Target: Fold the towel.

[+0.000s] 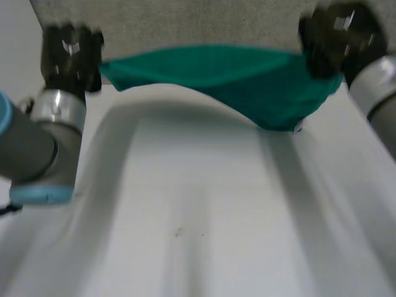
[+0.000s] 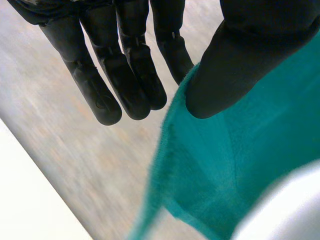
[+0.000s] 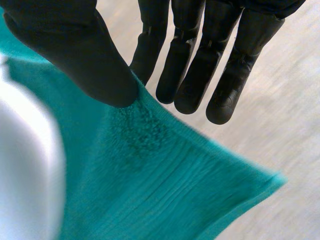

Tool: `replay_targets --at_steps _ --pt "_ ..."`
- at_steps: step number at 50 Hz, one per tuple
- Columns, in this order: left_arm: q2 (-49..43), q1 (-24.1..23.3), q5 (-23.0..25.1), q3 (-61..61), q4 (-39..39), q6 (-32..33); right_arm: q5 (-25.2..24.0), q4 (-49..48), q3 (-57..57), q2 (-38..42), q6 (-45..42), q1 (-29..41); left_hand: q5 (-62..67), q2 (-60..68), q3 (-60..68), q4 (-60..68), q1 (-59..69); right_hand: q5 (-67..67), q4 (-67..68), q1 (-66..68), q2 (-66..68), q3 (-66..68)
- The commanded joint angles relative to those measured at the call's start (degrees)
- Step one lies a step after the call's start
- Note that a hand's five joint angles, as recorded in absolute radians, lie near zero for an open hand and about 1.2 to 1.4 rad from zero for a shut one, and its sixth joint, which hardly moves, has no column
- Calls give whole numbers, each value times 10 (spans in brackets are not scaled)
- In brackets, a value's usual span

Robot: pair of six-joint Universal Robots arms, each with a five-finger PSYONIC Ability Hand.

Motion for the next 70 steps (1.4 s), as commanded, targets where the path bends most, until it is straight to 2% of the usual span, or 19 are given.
replay_targets --at_steps 1,4,10,11,12,14,18,22,25,30,32,39,47,52,56,57,67,68,70 --pt "21 4 6 -175 -2 2 -4 133 166 4 -78 1 147 114 117 115 143 132 119 237 124 123" --pt "16 5 6 -209 -3 1 -10 117 222 17 -97 4 147 114 117 115 143 132 119 237 124 123" --pt "15 16 6 -231 -5 -1 -22 46 250 55 -89 0 147 114 117 115 143 132 119 237 124 123" --pt "15 19 6 -231 -5 -1 -22 37 250 55 -85 -2 147 114 117 115 143 89 76 194 82 80" --pt "15 23 6 -231 -5 -1 -21 20 250 54 -72 -10 147 114 117 115 143 -86 -99 19 -94 -95" --pt "15 29 6 -231 -5 0 -23 11 250 53 -51 -27 147 114 117 115 143 -184 -196 -78 -191 -192" --pt "18 31 5 -229 -5 0 -36 8 251 45 28 -77 147 114 117 115 143 -263 -275 -157 -270 -271" --pt "21 42 4 -229 -6 -1 -71 13 255 35 86 -105 147 114 117 115 143 -354 -366 -248 -361 -362" --pt "21 46 4 -229 -6 -1 -96 35 265 36 85 -121 147 114 117 115 143 -440 -452 -334 -447 -448" --pt "20 47 4 -229 -6 -1 -125 96 295 34 57 -153 147 114 117 115 143 -480 -493 -374 -487 -489" --pt "19 47 4 -229 -6 -1 -132 98 302 33 48 -156 147 114 117 115 143 -482 -494 -376 -489 -490" --pt "17 48 4 -226 -6 -1 -161 99 358 35 -72 -164 147 114 117 115 143 -473 -486 -368 -481 -482" --pt "14 52 3 -216 -6 -1 -158 68 391 39 -80 -161 147 114 117 115 143 -447 -459 -341 -454 -455" --pt "12 59 2 -209 -6 -3 -156 26 402 42 -79 -162 147 114 117 115 143 -364 -377 -259 -371 -373" --pt "9 60 2 -206 -6 -16 -156 8 401 52 -79 -162 147 114 117 115 143 -337 -350 -232 -344 -346" --pt "9 60 2 -206 -7 -19 -154 -2 392 79 -79 -162 147 114 117 115 143 -332 -345 -227 -339 -341" --pt "9 64 3 -204 -10 -35 -150 -4 369 107 -80 -163 147 114 117 115 143 -263 -276 -158 -270 -272" --pt "9 64 3 -204 -10 -35 -147 -4 367 111 -80 -163 147 114 117 115 143 -243 -256 -138 -250 -252" --pt "9 65 3 -203 -11 -35 -142 -13 367 112 -75 -165 147 114 117 115 143 -32 -44 74 -39 -40"
